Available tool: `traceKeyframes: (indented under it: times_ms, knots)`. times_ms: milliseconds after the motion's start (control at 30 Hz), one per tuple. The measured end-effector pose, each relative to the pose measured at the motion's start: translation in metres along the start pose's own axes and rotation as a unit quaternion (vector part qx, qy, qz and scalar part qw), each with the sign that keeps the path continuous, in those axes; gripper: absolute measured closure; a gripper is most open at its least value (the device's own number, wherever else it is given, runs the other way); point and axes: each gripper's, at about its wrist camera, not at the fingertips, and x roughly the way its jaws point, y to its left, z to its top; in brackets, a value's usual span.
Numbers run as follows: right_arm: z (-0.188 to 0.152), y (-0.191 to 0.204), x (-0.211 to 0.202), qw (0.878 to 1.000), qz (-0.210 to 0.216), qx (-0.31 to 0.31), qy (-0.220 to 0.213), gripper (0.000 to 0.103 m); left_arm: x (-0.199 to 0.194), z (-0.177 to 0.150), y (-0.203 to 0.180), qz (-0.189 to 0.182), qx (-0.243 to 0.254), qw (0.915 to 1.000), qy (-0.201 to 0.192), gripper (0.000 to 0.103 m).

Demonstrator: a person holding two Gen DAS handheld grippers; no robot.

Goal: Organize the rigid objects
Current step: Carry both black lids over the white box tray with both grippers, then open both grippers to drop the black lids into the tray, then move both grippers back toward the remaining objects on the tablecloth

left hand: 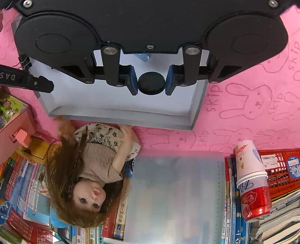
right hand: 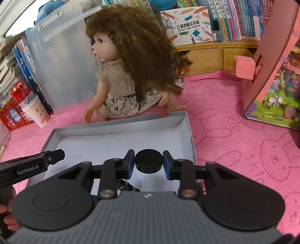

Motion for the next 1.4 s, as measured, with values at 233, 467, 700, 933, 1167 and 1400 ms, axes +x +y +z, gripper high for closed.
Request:
traceKeyframes:
  times_ms: [233,467,700,933,1167,1400]
  knots:
    - [-0.003,0.005,0.008,0.999,-0.033,-0.027,-0.004,0.066,0.007,-0.001,0.001,0.002,0.003,1.0000,0.009,0.073]
    - [-0.004,0.002,0.013,0.999,-0.032,-0.021,0.000,0.065,0.011,-0.003,-0.001,0.006,0.010,0.9999,0.011,0.073]
    - [-0.006,0.002,0.015,0.999,-0.027,-0.017,0.002,0.062,0.014,-0.006,-0.002,0.009,0.012,0.9998,0.012,0.073]
    - [-0.006,-0.002,0.007,1.000,-0.021,-0.011,-0.008,0.045,0.008,-0.007,-0.002,0.005,0.014,0.9999,0.002,0.059]
    - [-0.018,0.001,-0.013,0.998,-0.023,-0.045,-0.046,0.026,-0.010,-0.007,-0.004,0.009,0.027,0.9995,-0.010,0.051]
    - [-0.025,0.002,-0.031,0.997,-0.011,-0.050,-0.066,0.017,-0.031,-0.015,-0.004,-0.002,0.039,0.9990,-0.022,0.031]
